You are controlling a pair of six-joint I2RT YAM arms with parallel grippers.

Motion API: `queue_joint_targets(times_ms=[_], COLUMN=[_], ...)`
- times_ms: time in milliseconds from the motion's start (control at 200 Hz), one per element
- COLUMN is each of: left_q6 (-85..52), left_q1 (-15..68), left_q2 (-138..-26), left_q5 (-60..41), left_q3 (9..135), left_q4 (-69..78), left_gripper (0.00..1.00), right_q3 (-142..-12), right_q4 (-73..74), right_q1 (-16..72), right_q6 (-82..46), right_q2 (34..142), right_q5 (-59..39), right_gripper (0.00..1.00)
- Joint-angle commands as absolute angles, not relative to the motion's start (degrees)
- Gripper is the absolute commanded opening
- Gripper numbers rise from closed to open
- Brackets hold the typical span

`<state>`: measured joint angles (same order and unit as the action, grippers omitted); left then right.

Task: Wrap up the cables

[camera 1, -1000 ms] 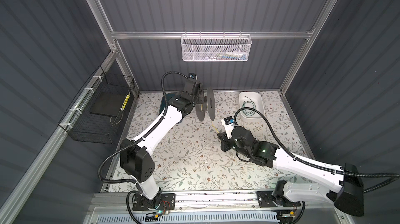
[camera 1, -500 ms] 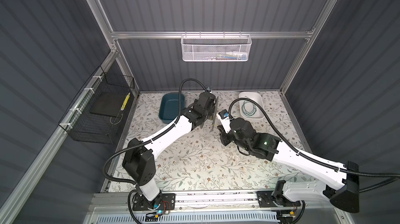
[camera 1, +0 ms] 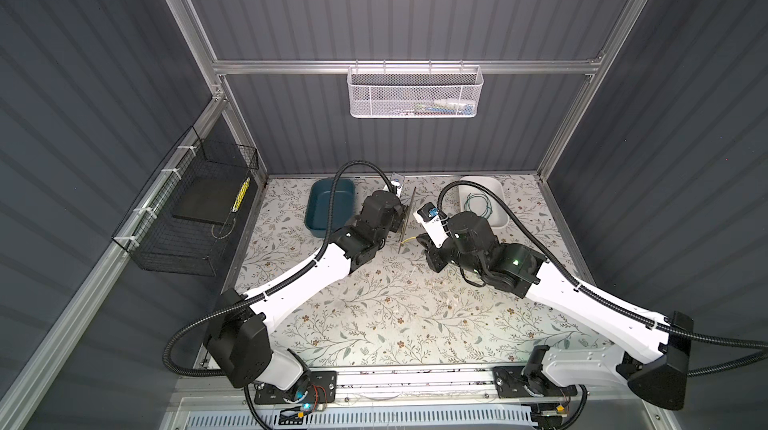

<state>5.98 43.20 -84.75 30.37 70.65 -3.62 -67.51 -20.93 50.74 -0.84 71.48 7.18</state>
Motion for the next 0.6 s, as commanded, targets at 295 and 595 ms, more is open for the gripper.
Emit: queue_joint_targets(times_ms=[295, 595], left_q6=[9.98, 12.29], left_q1=[42.05, 42.80], left_q2=[-85.91, -84.53], left_q5=[27.50, 27.51], left_q3=[66.14, 63.28], left_q4=[-10.02, -9.74], left_gripper=[0.00, 0.00], right_q3=[-66.50, -68.56], right_q4=[-4.04, -4.72], right_q1=[45.57, 39.60], right_q6=[-8.32, -5.77], right_q2=[67.94, 70.64], right_q5=[2.60, 0.51], right_gripper=[0.00, 0.00])
